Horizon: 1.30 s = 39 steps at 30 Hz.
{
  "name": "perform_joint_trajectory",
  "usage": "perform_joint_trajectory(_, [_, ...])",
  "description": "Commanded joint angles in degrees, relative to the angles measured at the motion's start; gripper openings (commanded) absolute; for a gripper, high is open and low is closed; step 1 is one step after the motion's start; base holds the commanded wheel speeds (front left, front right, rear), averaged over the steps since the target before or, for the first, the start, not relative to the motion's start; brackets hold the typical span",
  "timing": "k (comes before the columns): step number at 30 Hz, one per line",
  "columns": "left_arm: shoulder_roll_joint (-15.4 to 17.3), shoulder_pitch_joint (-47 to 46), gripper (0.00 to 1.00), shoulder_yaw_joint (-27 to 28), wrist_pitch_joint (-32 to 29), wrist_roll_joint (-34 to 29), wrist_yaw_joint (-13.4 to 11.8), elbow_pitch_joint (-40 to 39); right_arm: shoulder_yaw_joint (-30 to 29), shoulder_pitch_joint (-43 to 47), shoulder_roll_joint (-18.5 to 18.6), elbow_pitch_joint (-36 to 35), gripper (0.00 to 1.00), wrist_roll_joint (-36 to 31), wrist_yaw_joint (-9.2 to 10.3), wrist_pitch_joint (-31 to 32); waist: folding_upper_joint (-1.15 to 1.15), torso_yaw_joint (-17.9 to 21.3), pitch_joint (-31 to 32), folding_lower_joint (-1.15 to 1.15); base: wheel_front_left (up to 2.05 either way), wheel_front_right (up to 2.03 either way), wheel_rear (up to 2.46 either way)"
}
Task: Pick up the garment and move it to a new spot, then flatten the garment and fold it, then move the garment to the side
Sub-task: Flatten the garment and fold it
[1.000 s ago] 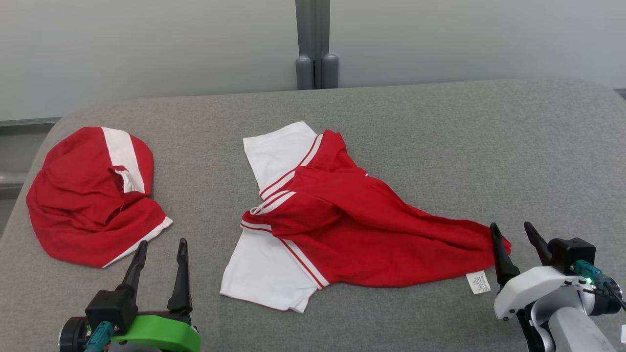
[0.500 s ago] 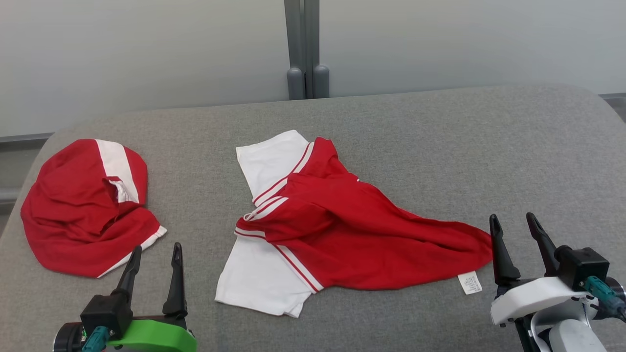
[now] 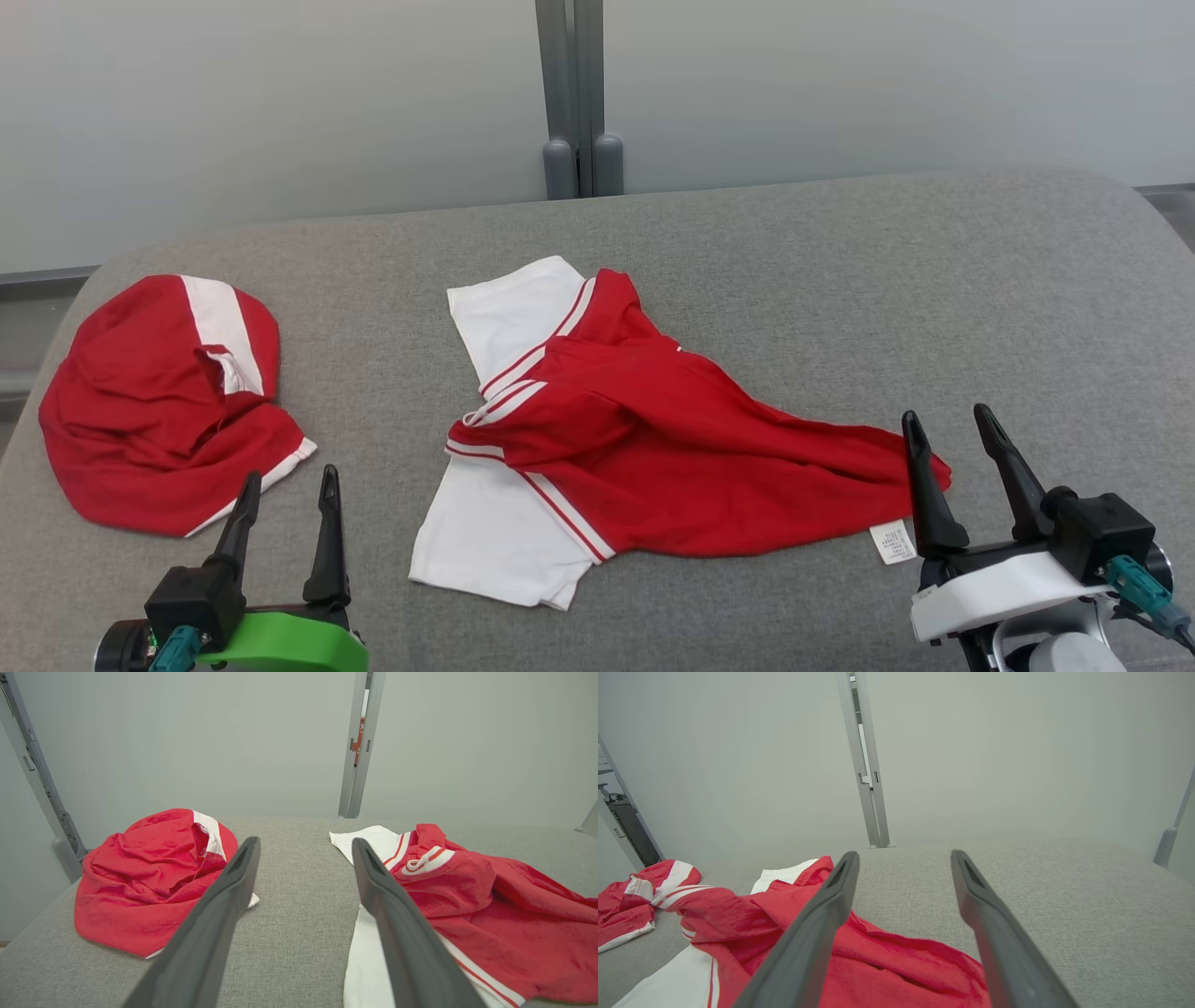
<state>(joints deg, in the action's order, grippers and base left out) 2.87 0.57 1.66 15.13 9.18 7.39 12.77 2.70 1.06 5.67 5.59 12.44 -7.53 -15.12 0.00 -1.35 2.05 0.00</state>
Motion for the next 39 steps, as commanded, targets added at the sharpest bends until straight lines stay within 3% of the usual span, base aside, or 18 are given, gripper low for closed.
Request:
perform_joint_trajectory(1, [0.05,0.65,1.00,0.19,0.01,-0.83,0.11,-0.03,-0.08,1.10,-0.21,-0.56,1.00,0.26,0.09,-0.04,0.00,-0.19,0.11,0.00,0.00,0.00,0.00])
perform_joint_trajectory(39, [0.66,2.32,1.00,-0.08,0.00,-1.22,0.15,0.18,-0.22,2.71,-1.48,-0.97,1.00,-0.16,0.09,-0.04,0.00,-0.89,0.94,0.00,0.00,0.00,0.00])
